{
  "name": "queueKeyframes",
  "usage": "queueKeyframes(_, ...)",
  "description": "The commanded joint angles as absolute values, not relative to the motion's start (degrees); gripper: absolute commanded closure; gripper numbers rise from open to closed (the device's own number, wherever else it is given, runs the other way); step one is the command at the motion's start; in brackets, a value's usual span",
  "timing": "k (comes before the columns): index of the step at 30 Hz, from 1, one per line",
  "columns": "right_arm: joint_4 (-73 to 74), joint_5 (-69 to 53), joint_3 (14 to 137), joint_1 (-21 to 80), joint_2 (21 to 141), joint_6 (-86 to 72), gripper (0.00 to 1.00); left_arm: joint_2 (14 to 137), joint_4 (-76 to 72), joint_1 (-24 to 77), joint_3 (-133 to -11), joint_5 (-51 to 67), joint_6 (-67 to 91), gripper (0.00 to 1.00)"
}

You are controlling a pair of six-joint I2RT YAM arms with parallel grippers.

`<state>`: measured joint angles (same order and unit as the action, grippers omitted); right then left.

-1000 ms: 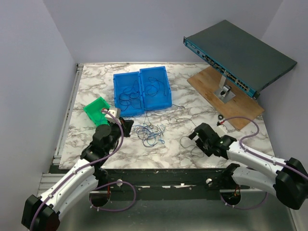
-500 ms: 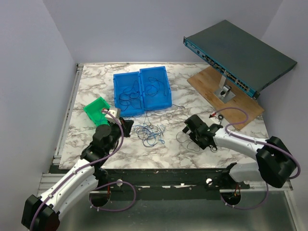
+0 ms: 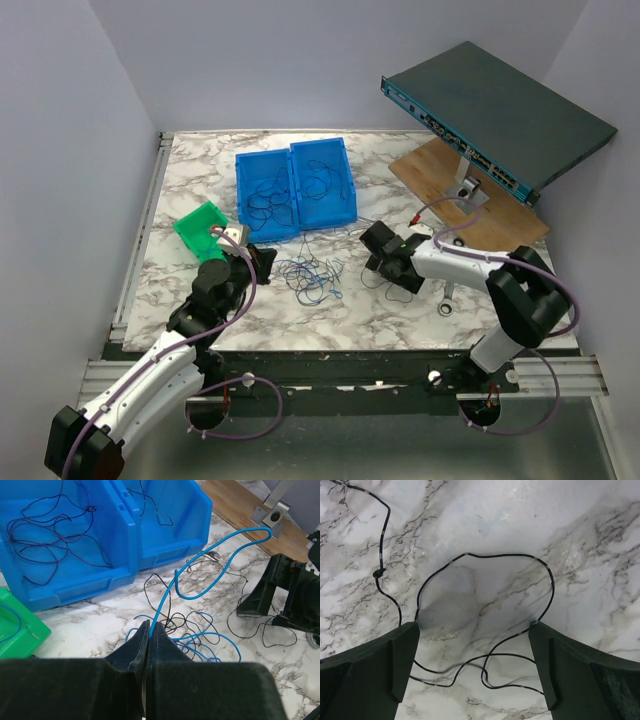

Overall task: Untangle the cables
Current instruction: Pick up the cable at the center of the board.

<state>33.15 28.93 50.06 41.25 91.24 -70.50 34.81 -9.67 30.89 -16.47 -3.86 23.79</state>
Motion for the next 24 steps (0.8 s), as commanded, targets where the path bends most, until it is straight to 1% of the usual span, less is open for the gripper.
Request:
queueKeyframes(1,33.0,30.7,52.9,40.9,99.2,-65.9,0.01,34.2,-9.5,31.3,-16.2,-5.1,23.2,1.00)
queueKeyframes(4,31.4,29.6,54.3,40.9,102.1,-63.2,0.17,34.3,-9.5,31.3,-16.2,-5.0,23.2,1.00)
queueKeyframes(5,31.1,29.7,54.3,40.9,102.5,-62.7,0.29,34.2,-9.4,31.2,-16.3,-5.1,23.2,1.00)
queueKeyframes(6,31.0,30.0,54.2,40.9,102.4,-62.4,0.45,34.3,-9.3,31.3,-16.2,-5.1,23.2,1.00)
queueKeyframes(8,31.1,31.3,53.6,41.0,100.9,-62.2,0.68,34.1,-9.2,31.3,-16.2,-5.3,23.1,1.00)
queueKeyframes(11,30.9,33.1,52.2,40.9,97.2,-61.6,0.98,33.7,-9.1,31.3,-16.2,-5.6,23.1,1.00)
queueKeyframes(17,33.6,32.7,52.7,41.0,88.9,-58.9,0.99,33.6,-9.1,31.3,-16.2,-5.8,23.0,1.00)
queueKeyframes(24,33.8,28.1,52.9,40.9,76.1,-53.3,0.99,33.0,-8.8,31.3,-16.0,-6.3,23.0,1.00)
